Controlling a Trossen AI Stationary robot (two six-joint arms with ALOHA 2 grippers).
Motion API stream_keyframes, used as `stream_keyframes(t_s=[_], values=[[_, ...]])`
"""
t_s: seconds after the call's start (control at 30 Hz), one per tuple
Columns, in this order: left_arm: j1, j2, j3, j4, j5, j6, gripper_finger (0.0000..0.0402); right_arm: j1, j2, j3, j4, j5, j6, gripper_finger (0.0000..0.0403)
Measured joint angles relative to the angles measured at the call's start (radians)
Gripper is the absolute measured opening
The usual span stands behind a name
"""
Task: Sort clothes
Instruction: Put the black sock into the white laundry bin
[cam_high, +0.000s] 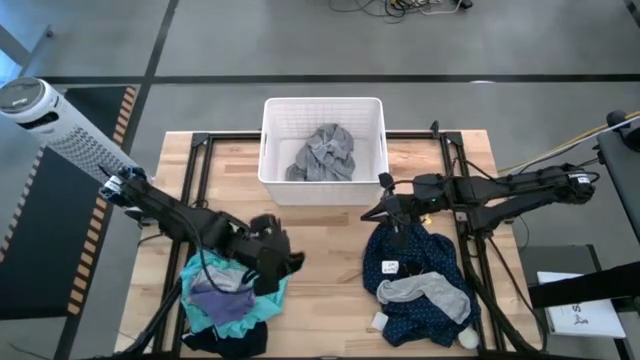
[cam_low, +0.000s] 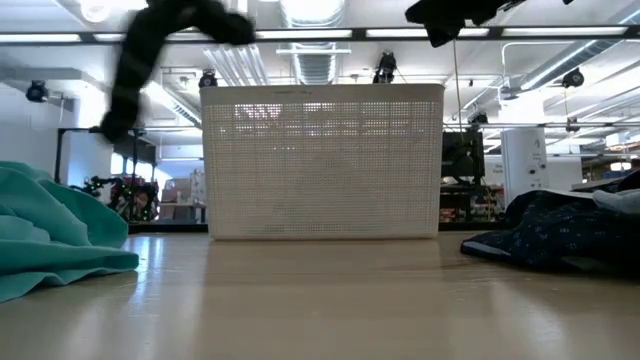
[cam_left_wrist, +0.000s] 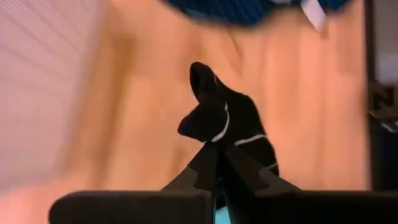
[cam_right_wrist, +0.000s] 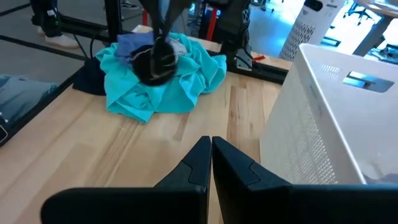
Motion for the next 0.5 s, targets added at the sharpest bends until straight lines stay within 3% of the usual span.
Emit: stream_keyframes(t_s=[0.2,0.5], values=[[0.082,-0.001,0.106,0.004,-0.168,0.211,0.0,0.02,-0.042,0.001,-0.001,-0.001,0.0,0.0],[0.29,-0.014,0.249,0.101,-0.199,0.578,0.0,0.036,-0.062,0.001,0.0,0.0,0.0,0.0]])
